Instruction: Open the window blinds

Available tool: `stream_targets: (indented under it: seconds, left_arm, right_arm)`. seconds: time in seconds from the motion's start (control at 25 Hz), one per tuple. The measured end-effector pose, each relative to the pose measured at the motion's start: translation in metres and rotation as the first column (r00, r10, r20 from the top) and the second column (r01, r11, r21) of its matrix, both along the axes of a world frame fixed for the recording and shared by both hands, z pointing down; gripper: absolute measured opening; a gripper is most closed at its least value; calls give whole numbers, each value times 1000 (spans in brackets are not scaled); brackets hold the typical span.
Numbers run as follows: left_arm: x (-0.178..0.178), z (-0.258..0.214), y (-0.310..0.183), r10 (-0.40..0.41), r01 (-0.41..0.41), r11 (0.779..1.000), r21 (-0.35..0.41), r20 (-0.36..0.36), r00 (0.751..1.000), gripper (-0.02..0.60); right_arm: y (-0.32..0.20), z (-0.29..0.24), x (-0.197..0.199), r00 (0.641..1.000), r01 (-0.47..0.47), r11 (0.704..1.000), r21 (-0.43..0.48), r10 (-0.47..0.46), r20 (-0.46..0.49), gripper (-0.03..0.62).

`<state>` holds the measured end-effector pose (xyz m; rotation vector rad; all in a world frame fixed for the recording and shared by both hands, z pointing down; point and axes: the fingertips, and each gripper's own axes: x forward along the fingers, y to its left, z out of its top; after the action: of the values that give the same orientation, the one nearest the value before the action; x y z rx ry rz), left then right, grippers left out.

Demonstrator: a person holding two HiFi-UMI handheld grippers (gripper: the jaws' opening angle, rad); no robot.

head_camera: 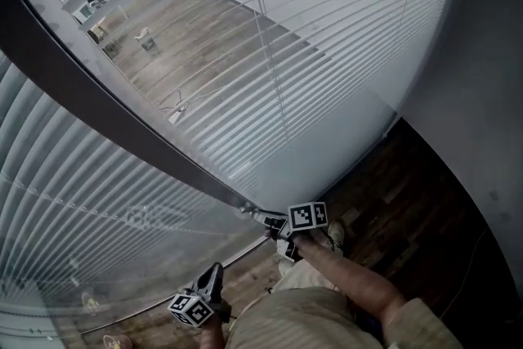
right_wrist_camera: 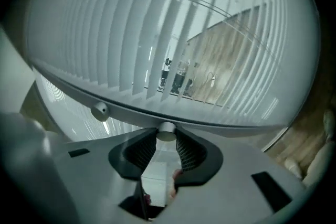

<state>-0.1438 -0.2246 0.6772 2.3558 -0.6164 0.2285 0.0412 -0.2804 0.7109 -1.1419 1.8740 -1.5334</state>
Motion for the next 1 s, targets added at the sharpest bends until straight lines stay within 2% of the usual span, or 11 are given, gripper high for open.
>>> stream_targets:
  seconds: [0.16, 0.24, 0.36, 0.44, 0.52, 0.56, 0.68, 0.76, 0.88, 1.0]
  left_arm:
    - [5, 1, 2, -14, 14, 1000, -9, -4, 1000, 12]
    - [7, 4, 4, -28, 28, 999, -21, -16, 999, 12]
    - [8, 5, 6, -39, 39, 999, -22, -22, 999, 12]
    - [8, 4, 7, -40, 39, 999, -18, -26, 999, 12]
    - [7, 5, 9, -42, 41, 999, -23, -31, 999, 12]
    - [6, 6, 10, -43, 43, 999, -27, -33, 999, 12]
    - [-2, 9, 7, -45, 43, 998, -40, -34, 998, 12]
    - [-8, 8, 2, -44, 42, 998, -51, -39, 998, 12]
    - [-8, 6, -2, -47, 44, 997, -70, -47, 998, 12]
    - [-3, 9, -2, -40, 36, 997, -73, -42, 998, 12]
  right_arm:
    - [1, 3, 5, 973, 0, 1000, -16, 4, 231, 124]
    - [3, 10, 8, 935, 0, 1000, -24, 9, 354, 124]
    - [7, 18, 9, 824, -13, 998, -65, 47, 564, 124]
    - [9, 21, 8, 742, -20, 996, -92, 77, 666, 124]
    - [10, 24, 7, 677, -28, 993, -112, 101, 729, 124]
    - [11, 25, 7, 656, -34, 992, -119, 112, 747, 124]
    - [6, 23, 1, 628, -46, 991, -125, 126, 768, 124]
    - [0, 22, -5, 594, -40, 990, -132, 130, 794, 124]
    - [-3, 24, -8, 503, -9, 989, -146, 131, 855, 124]
    - [-2, 29, -6, 384, 16, 985, -173, 154, 910, 124]
